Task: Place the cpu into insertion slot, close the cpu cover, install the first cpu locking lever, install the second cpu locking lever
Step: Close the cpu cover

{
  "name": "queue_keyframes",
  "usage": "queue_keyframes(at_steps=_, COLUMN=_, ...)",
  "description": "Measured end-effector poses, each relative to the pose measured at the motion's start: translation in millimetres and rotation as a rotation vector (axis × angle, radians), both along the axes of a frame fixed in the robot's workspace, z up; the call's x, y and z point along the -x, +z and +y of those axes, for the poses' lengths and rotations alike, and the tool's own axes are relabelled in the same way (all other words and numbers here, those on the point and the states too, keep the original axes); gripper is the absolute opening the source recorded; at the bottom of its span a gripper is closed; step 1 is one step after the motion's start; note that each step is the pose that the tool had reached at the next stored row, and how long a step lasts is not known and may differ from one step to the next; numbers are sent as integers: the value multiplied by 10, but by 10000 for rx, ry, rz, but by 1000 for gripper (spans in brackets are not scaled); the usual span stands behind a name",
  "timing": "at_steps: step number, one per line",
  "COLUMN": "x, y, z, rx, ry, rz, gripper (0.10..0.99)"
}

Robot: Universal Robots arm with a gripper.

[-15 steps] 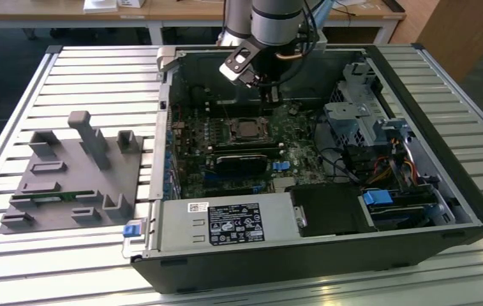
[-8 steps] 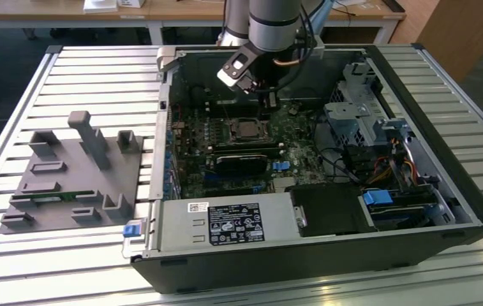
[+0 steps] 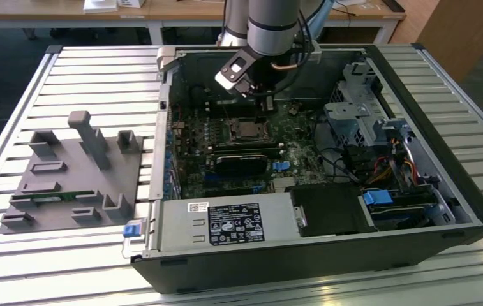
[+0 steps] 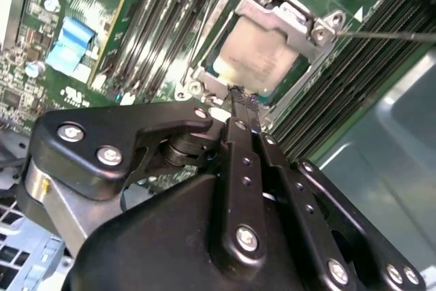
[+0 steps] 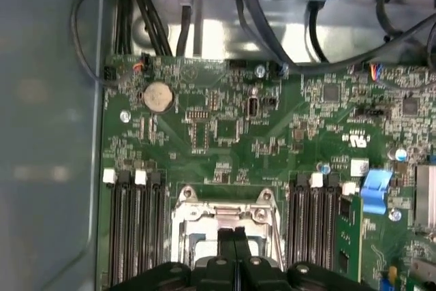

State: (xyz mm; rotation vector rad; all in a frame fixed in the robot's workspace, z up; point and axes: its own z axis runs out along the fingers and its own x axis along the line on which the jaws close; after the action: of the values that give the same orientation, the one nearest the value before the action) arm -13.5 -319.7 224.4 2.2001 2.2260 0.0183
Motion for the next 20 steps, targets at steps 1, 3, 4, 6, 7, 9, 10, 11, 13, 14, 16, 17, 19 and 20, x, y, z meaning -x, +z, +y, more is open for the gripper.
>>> queue_keyframes(at_steps=1, x=17, y=-4, z=0, rx=-3, ry=1, rz=1, gripper=106)
queue_keyframes(at_steps=3, x=71, y=-11, z=-1, rx=-11, ry=0, rz=0, gripper=106)
queue_keyframes(at_steps=4, x=98, y=-15, z=0, rx=-13, ry=1, rz=0, gripper=106)
queue_keyframes(at_steps=6, x=154, y=-22, z=0, rx=-13, ry=3, rz=0, gripper=106)
queue_keyframes(at_steps=7, x=178, y=-27, z=0, rx=-14, ry=9, rz=-1, gripper=106)
queue_keyframes(at_steps=9, x=225, y=-35, z=0, rx=-17, ry=23, rz=-1, gripper=106)
queue_keyframes(at_steps=10, x=240, y=-41, z=0, rx=-18, ry=28, rz=-1, gripper=106)
queue_keyframes(at_steps=11, x=254, y=-47, z=1, rx=-19, ry=33, rz=-1, gripper=106)
queue_keyframes(at_steps=13, x=282, y=-65, z=0, rx=-17, ry=46, rz=0, gripper=106)
queue_keyframes(at_steps=14, x=303, y=-76, z=0, rx=-17, ry=60, rz=0, gripper=106)
queue_keyframes(at_steps=16, x=344, y=-97, z=0, rx=-19, ry=104, rz=0, gripper=106)
queue_keyframes(at_steps=17, x=354, y=-107, z=0, rx=-21, ry=123, rz=-1, gripper=106)
queue_keyframes(at_steps=19, x=372, y=-125, z=0, rx=-22, ry=155, rz=-1, gripper=106)
queue_keyframes(at_steps=20, x=381, y=-131, z=0, rx=-21, ry=166, rz=0, gripper=106)
